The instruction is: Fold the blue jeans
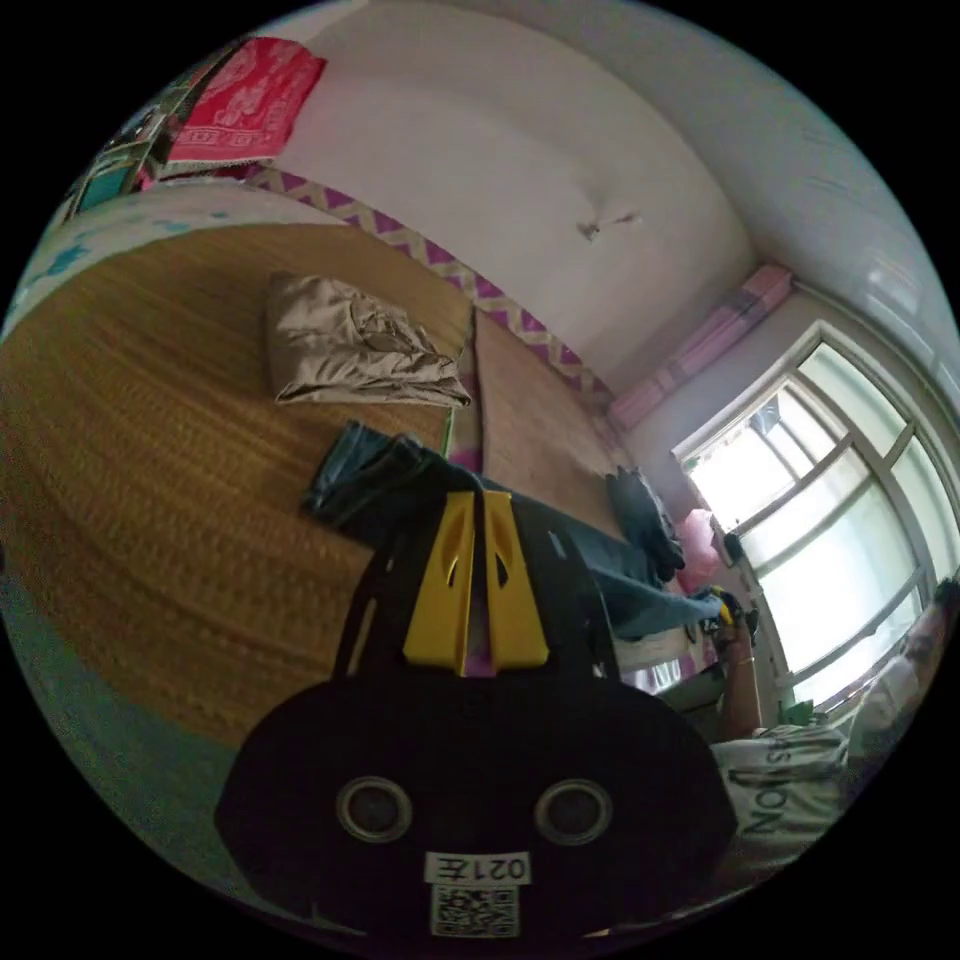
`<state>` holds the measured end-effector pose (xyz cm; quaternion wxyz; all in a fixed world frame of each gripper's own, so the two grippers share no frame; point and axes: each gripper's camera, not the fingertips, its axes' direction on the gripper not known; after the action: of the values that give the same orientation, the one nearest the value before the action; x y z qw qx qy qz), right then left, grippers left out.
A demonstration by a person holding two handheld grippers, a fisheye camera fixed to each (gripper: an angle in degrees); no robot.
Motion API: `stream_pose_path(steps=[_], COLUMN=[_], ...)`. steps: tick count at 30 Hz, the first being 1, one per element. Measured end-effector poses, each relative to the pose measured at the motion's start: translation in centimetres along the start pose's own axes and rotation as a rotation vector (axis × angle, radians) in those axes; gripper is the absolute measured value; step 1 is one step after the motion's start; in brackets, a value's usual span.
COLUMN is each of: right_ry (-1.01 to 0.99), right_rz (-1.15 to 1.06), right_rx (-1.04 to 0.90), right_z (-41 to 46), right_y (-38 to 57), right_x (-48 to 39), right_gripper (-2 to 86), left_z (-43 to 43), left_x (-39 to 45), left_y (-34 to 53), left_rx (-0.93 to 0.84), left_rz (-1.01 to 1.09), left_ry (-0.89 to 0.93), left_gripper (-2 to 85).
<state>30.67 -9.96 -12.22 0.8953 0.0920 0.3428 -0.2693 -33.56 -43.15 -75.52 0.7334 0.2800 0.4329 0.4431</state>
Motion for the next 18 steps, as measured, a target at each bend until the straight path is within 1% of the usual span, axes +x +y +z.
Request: stream_pose_path(steps=[2,3,5,7,9,10,11,12,13,14,15,17,18], right_ry=[0.035,0.044,0.1,0.163,0.172,0.141,0.111,0.102,0.098,0.108,0.112,0.119,0.127], right_rz=[0.042,0.062,0.131,0.184,0.243,0.244,0.205,0.177,0.095,-0.009,-0.06,-0.268,-0.315], right_rx=[-0.039,-0.048,-0.088,-0.102,-0.097,-0.029,0.011,0.009,-0.014,-0.055,-0.084,-0.246,-0.297], right_z=[5.0,6.3,11.7,15.0,17.0,16.9,16.6,16.6,16.8,17.4,18.0,22.0,23.4], right_y=[-4.6,-5.6,-8.5,-9.4,-9.3,-8.7,-8.2,-8.0,-7.5,-6.7,-6.2,-3.0,-2.0], right_x=[0.4,0.8,3.2,5.4,7.1,7.0,6.0,5.3,3.4,0.9,-0.5,-6.0,-7.4], right_gripper=[1.0,1.2,2.5,4.3,4.2,3.5,3.0,2.7,2.1,1.5,1.2,0.1,-0.1], left_z=[4.1,5.3,10.3,13.6,14.8,14.4,13.5,12.9,12.0,11.5,11.4,11.8,12.0], left_x=[0.6,0.5,-0.4,-1.8,-3.0,-3.3,-3.2,-2.9,-2.0,-0.5,0.4,4.3,5.2], left_y=[-4.9,-6.0,-9.1,-10.1,-10.2,-10.1,-9.9,-9.8,-9.5,-9.2,-8.9,-7.6,-7.2], left_rx=[-0.074,-0.093,-0.146,-0.182,-0.166,-0.126,-0.081,-0.068,-0.069,-0.105,-0.13,-0.195,-0.21], left_rz=[-0.017,-0.028,-0.066,-0.1,-0.137,-0.129,-0.11,-0.094,-0.043,0.035,0.074,0.236,0.277], left_ry=[-0.039,-0.046,-0.059,-0.068,-0.06,-0.017,0.021,0.034,0.042,0.024,0.007,-0.056,-0.082], left_gripper=[-0.9,-0.9,-0.8,-0.6,-0.4,-0.4,-0.4,-0.4,-0.1,0.6,1.1,2.7,2.6])
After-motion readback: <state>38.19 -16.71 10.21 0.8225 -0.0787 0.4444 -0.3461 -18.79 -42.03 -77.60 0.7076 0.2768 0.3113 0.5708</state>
